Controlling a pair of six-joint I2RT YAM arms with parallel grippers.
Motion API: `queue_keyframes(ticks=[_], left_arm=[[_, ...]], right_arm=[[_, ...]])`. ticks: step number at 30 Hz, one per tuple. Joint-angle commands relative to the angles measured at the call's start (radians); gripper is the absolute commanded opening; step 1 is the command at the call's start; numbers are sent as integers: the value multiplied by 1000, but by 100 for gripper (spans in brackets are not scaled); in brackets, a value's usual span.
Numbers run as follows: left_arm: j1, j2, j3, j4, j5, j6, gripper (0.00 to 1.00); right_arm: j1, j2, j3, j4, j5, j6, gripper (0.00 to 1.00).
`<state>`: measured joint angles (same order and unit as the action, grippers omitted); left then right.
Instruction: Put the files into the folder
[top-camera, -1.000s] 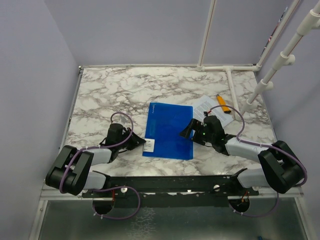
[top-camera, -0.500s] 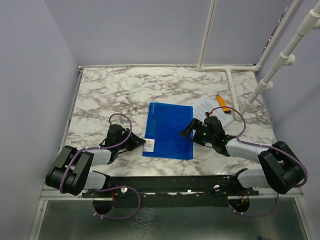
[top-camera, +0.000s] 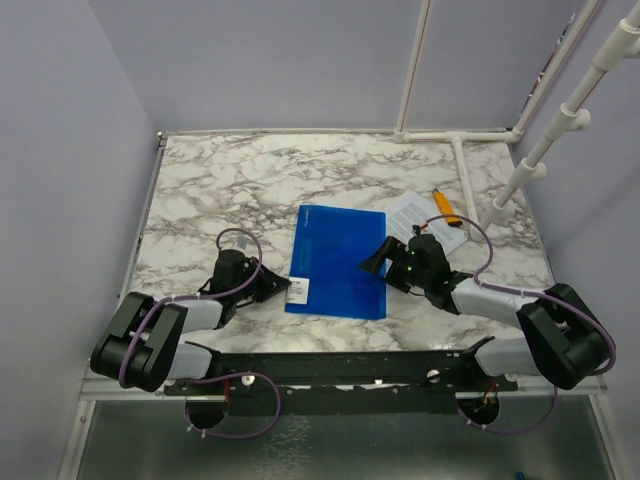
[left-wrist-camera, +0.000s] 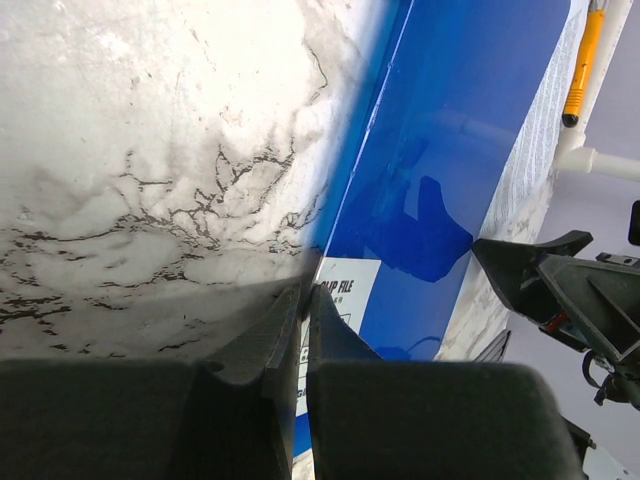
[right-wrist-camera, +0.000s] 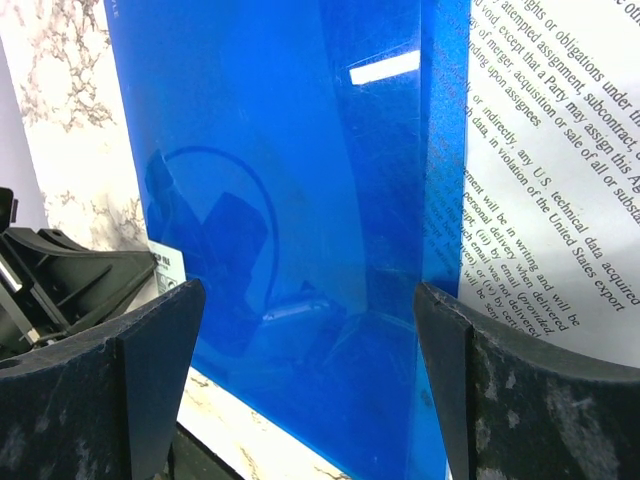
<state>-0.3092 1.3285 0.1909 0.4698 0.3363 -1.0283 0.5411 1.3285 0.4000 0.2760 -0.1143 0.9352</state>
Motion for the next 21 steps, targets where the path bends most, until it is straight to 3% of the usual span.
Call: queue_keyframes(ticks=[1,11,21], left_arm=[[18,33,-63,-217,-176,40,0],[33,13,-60,-228,-166,34,0],[35,28,-56,-231,-150,50,0]], right_arm=[[3,26,-71,-214,87,-13,92],[2,24,-97,-185,75,-8,92],[2,98,-148,51,-90,16,85]])
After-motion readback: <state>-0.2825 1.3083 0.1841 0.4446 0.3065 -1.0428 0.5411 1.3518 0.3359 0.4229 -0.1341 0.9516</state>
